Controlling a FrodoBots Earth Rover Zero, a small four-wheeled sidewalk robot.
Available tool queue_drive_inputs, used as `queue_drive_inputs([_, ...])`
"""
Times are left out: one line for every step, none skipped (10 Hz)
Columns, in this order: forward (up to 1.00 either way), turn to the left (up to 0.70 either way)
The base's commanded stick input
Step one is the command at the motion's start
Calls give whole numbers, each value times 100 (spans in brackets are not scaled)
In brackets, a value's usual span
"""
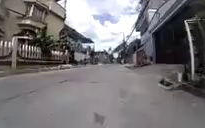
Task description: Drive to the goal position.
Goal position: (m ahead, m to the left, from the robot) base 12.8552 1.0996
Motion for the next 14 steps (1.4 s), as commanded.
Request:
queue_drive_inputs([100, -2])
queue_drive_inputs([100, -2])
queue_drive_inputs([100, -2])
queue_drive_inputs([100, -1])
queue_drive_inputs([100, 0])
queue_drive_inputs([100, 0])
queue_drive_inputs([100, 0])
queue_drive_inputs([100, 0])
queue_drive_inputs([100, -6])
queue_drive_inputs([100, -25])
queue_drive_inputs([100, -39])
queue_drive_inputs([100, -37])
queue_drive_inputs([100, -27])
queue_drive_inputs([100, -17])
